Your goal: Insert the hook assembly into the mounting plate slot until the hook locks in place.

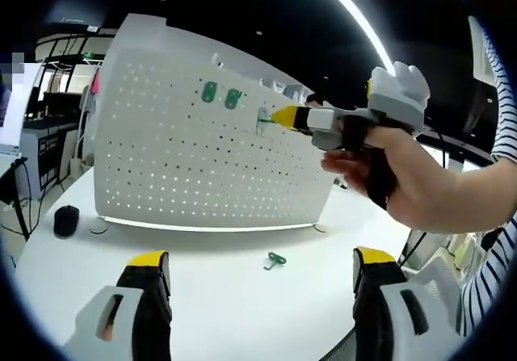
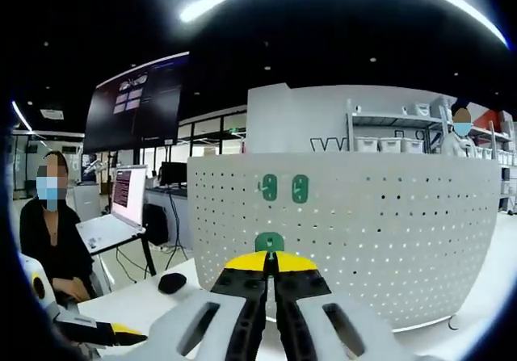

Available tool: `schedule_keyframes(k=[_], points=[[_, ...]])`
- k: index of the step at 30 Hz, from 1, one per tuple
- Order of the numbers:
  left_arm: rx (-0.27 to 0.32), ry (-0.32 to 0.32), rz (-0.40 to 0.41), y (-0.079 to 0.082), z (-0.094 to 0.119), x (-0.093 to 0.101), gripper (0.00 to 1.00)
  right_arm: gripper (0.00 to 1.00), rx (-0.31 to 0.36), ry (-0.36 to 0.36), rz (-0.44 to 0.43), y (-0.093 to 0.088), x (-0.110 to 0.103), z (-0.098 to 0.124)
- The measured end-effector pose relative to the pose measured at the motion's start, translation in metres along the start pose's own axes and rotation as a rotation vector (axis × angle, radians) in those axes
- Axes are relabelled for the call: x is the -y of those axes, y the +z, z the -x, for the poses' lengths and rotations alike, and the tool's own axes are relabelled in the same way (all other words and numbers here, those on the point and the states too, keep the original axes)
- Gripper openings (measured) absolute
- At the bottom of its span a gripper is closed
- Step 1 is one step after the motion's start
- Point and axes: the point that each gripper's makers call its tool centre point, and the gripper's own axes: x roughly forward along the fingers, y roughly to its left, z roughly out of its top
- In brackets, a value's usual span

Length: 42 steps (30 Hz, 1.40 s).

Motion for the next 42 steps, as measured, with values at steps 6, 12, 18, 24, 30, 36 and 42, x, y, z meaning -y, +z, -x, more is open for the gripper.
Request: schedule_keyframes(k=[6,12,18,24,30,36,42], points=[[-0.017,0.003,-0.006,-0.004,0.0,0.0,1.0,0.0,0.018,-0.031,-0.004,0.004,0.006,-0.009],[-0.023,0.011,-0.013,-0.005,0.0,-0.003,1.0,0.0,0.02,-0.056,-0.012,0.003,0.012,-0.018],[-0.033,0.02,-0.028,-0.007,-0.001,-0.004,1.0,0.0,0.033,-0.089,-0.021,0.006,0.022,-0.026],[-0.026,0.035,-0.029,-0.006,0.0,-0.006,1.0,0.0,0.044,-0.113,-0.02,0.008,0.03,-0.032],[-0.028,0.043,-0.033,-0.006,0.0,-0.008,1.0,0.0,0.061,-0.153,-0.045,0.015,0.043,-0.042],[-0.02,0.047,-0.028,-0.004,0.0,-0.01,0.99,0.0,0.087,-0.193,-0.045,0.026,0.053,-0.05],[-0.027,0.039,-0.03,-0.005,0.0,-0.008,0.99,0.0,0.097,-0.227,-0.049,0.03,0.062,-0.056]])
